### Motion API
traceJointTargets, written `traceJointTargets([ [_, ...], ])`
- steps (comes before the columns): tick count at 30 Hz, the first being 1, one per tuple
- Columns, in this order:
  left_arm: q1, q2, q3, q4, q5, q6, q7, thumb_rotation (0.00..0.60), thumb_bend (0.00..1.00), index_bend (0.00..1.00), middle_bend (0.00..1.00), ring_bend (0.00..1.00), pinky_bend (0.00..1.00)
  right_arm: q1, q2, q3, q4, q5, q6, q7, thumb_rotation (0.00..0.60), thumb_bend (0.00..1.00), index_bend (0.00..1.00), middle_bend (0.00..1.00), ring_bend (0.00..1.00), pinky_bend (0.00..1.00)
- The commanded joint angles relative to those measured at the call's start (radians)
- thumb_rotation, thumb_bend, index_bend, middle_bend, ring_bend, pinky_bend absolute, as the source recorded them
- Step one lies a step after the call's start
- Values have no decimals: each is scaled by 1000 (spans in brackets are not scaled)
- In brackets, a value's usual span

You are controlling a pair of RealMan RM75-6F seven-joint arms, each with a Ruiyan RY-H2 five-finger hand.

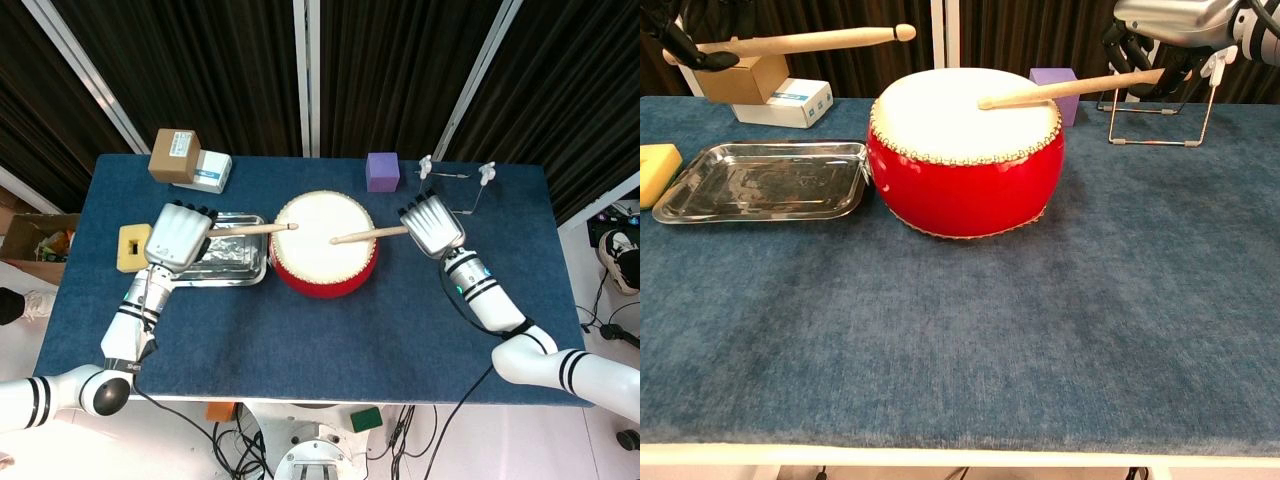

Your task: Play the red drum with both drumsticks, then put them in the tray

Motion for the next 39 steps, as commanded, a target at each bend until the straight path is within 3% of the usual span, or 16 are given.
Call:
traceJointTargets([
  [1,34,7,10,9,33,15,-70,600,662,678,644,572,533,-20,33,19,-50,-1,58,53,600,917,796,715,435,422],
  [7,107,-13,57,124,85,9,-225,600,662,678,644,571,531,-115,177,62,-155,-87,200,291,600,915,796,714,434,416],
  [16,145,-102,89,364,131,-56,-362,600,661,678,641,567,523,-225,275,30,-177,-173,293,465,600,912,796,714,434,416],
  [27,115,-205,129,663,291,-129,-446,600,652,679,608,531,514,-271,282,11,-174,-217,324,500,600,912,796,715,434,416],
  [39,66,-336,94,799,332,-218,-543,600,638,662,599,529,514,-286,261,-4,-158,-212,289,483,600,912,796,715,434,415],
])
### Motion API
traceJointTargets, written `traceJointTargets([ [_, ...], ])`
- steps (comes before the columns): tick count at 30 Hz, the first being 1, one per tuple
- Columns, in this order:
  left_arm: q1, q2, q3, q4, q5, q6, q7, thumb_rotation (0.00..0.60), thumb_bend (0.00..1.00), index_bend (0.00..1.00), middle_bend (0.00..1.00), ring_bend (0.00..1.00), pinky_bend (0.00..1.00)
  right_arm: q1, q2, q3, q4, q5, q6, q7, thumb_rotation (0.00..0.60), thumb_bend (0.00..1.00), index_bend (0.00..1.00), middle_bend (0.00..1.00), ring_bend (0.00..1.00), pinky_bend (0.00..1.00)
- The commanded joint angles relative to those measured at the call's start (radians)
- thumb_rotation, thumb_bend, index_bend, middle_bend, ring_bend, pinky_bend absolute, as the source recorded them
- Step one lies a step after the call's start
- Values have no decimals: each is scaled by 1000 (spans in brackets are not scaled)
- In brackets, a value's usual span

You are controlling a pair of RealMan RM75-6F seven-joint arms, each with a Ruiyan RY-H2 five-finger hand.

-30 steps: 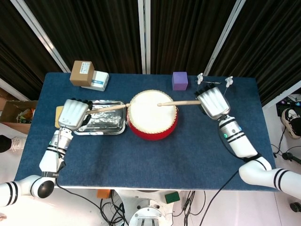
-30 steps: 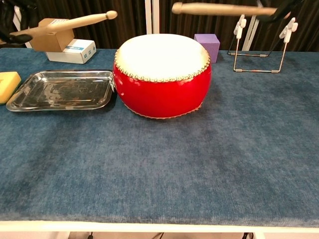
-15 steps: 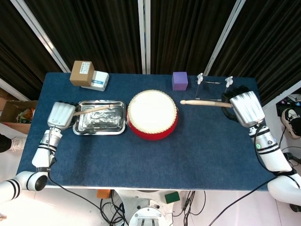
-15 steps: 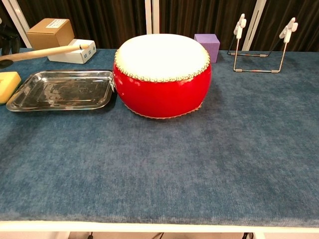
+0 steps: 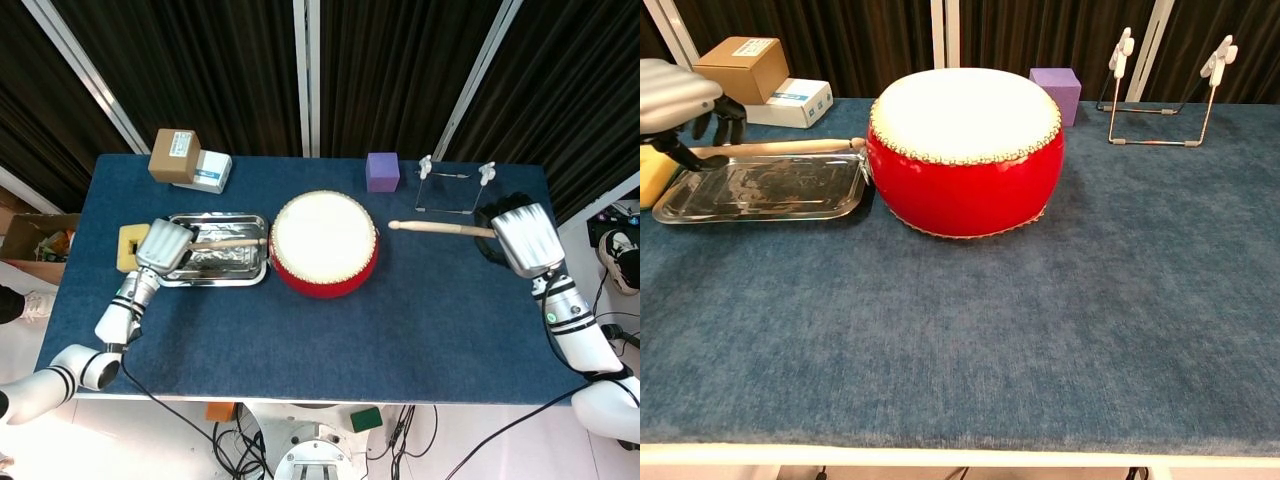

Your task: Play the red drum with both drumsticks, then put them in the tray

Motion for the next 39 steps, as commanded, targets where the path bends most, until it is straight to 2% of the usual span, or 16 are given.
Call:
traceJointTargets([
  [1,-13,-18,-14,16,-5,-25,-5,600,627,641,586,520,513,0,-5,-4,4,1,-12,-8,600,912,796,715,434,415],
  [3,-17,-18,-23,8,-24,-52,-2,600,598,567,542,488,506,1,-9,-8,4,-1,-22,-14,600,912,796,714,434,416],
  [5,-15,-9,-36,-18,-56,-72,16,600,537,441,461,429,493,4,-14,-9,3,-2,-31,-22,600,912,795,714,434,416],
  [7,-8,5,-50,-53,-89,-75,39,600,417,281,343,342,478,9,-17,-10,0,-5,-42,-32,600,912,796,714,434,416],
  [10,13,38,-73,-129,-134,-47,70,600,337,188,266,293,473,26,-18,-11,-16,-5,-74,-61,600,912,795,714,433,415],
  [16,73,151,-94,-312,-163,60,123,600,308,173,260,290,473,82,-15,-1,-90,20,-163,-170,600,912,797,716,433,415],
  [19,103,218,-100,-416,-156,107,121,600,305,210,260,290,472,115,-30,14,-127,63,-203,-244,600,912,797,716,432,416],
  [26,141,345,-103,-633,-83,154,57,600,309,279,291,291,472,212,-95,72,-197,259,-267,-429,600,912,796,716,429,411],
  [32,125,387,-118,-759,-52,142,41,600,309,288,298,291,472,302,-154,90,-238,454,-252,-625,600,912,796,716,429,395],
  [39,75,374,-157,-796,-83,105,48,600,309,296,302,291,473,375,-207,97,-285,614,-171,-756,600,910,797,721,444,390],
])
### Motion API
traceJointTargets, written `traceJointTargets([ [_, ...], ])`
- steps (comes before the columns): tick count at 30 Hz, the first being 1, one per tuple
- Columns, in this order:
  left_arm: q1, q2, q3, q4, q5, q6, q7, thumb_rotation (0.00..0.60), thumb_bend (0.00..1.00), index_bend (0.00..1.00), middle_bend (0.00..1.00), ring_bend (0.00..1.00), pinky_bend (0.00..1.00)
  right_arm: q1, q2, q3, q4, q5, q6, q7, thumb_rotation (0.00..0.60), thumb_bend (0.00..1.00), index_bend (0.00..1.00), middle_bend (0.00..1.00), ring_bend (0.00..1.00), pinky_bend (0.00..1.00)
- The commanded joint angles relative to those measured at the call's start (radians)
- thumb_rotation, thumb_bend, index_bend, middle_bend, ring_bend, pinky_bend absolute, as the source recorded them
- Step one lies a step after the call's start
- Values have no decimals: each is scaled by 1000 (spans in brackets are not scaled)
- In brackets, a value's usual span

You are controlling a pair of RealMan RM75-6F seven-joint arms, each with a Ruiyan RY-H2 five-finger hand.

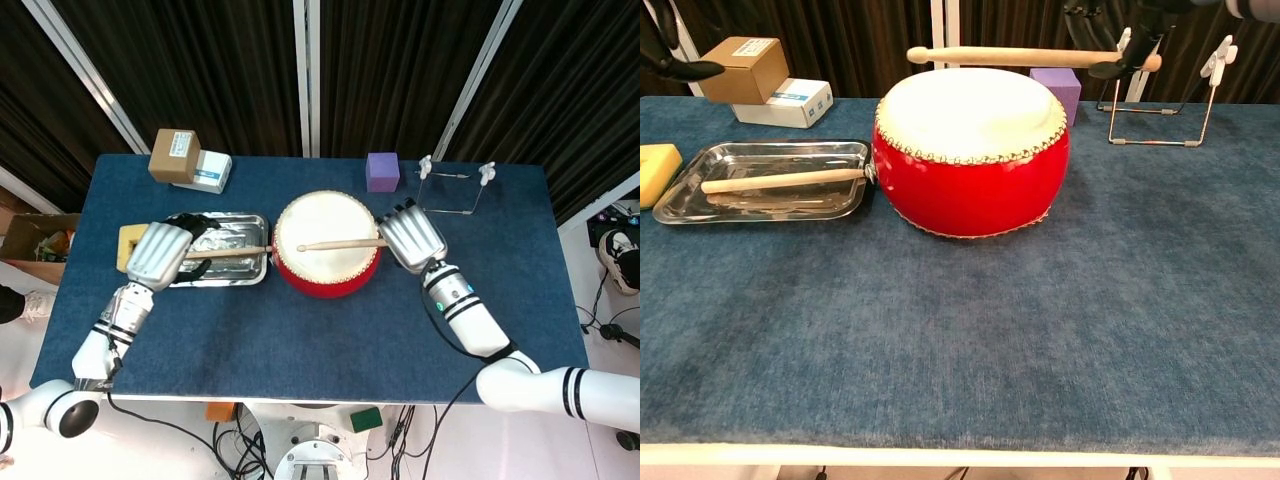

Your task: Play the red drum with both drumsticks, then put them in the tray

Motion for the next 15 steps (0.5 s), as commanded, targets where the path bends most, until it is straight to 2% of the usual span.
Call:
traceJointTargets([
  [1,-27,-15,-21,-1,-29,-19,17,600,309,300,304,291,473,45,-36,7,-29,68,50,-59,600,909,797,721,444,390],
  [7,-92,-53,-51,15,-114,-69,68,600,309,318,321,292,474,79,-58,11,-39,133,107,-89,600,908,796,722,444,390],
  [15,-145,-81,-76,10,-208,-75,132,600,309,345,349,309,478,126,-91,13,-25,215,161,-137,600,907,795,722,447,375],
])
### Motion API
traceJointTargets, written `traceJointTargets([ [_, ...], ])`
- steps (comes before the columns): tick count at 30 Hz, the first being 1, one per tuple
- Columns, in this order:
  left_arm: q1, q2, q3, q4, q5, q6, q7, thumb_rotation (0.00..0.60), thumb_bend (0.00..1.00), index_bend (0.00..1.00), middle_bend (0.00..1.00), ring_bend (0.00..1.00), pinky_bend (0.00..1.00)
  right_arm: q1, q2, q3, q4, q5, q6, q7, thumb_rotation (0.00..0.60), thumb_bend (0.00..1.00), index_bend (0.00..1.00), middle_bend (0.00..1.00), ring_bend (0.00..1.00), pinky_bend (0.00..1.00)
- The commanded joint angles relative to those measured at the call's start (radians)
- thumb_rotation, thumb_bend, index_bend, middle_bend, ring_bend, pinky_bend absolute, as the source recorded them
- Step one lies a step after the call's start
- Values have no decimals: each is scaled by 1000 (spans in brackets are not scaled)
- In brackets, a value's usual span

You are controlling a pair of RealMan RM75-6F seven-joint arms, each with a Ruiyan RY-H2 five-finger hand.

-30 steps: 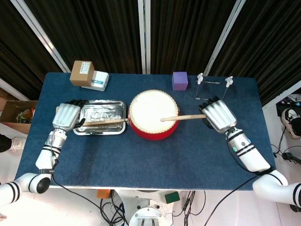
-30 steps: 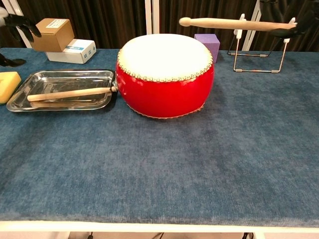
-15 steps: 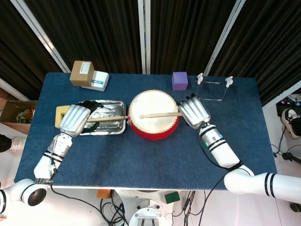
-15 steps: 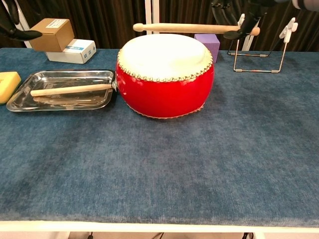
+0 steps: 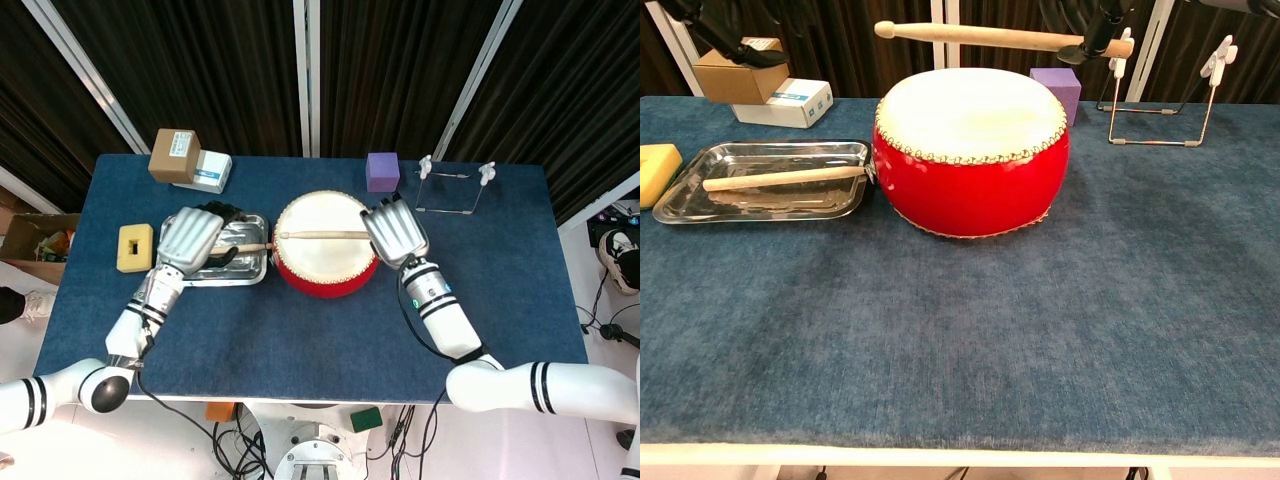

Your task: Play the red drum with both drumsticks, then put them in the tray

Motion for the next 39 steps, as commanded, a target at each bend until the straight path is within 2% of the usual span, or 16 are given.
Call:
traceJointTargets([
  [1,-21,-10,-11,-7,-33,-1,22,600,308,345,349,310,478,23,-22,1,10,34,18,-22,600,908,795,722,447,374],
  [7,-51,-29,-21,-16,-78,11,53,600,307,356,353,309,479,69,-71,1,35,93,47,-69,600,908,795,722,448,362],
  [14,-100,-53,-23,-19,-141,12,117,600,307,388,383,322,483,126,-135,26,63,151,82,-100,600,903,795,724,456,347],
  [39,-200,-86,-36,-12,-318,29,175,600,307,436,429,341,489,238,-232,51,117,244,146,-170,600,898,795,726,462,322],
])
